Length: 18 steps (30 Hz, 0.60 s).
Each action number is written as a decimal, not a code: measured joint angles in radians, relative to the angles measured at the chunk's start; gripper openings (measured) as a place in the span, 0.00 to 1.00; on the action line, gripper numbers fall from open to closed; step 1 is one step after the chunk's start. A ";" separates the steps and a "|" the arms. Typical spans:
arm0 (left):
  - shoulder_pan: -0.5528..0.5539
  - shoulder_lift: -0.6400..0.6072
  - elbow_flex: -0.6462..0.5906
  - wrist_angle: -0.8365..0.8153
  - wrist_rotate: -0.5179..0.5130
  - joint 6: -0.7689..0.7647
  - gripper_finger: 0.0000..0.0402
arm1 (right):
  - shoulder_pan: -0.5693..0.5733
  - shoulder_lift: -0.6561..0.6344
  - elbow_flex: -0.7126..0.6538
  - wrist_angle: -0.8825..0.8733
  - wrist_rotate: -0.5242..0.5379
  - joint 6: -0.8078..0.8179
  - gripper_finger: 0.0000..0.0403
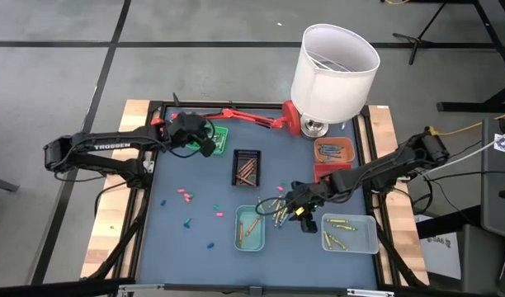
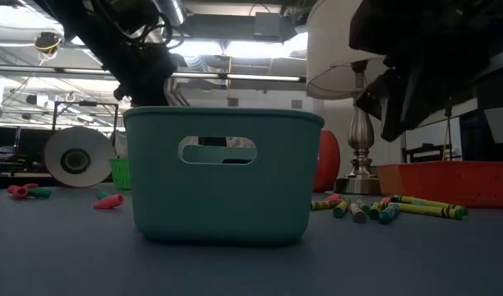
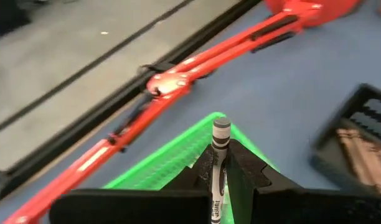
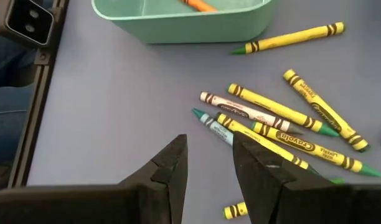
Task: Sort crayons
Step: Put the gray crayon into the green bin
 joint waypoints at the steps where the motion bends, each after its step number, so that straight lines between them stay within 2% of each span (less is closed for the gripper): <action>1: 0.006 0.005 0.000 0.000 -0.018 0.008 0.03 | 0.000 0.006 0.000 0.001 0.000 0.000 0.31; 4: 0.027 0.024 0.000 -0.001 -0.059 0.035 0.03 | 0.000 0.021 0.000 0.002 0.000 0.000 0.31; 9: 0.060 0.081 0.000 0.000 -0.065 0.037 0.04 | 0.000 0.043 0.000 0.003 0.000 -0.007 0.31; 14: 0.077 0.150 0.000 0.001 -0.065 0.025 0.14 | 0.000 0.066 0.000 0.006 0.010 -0.101 0.31; 18: 0.079 0.204 0.000 0.004 -0.064 0.022 0.23 | -0.001 0.092 0.000 0.005 0.079 -0.138 0.31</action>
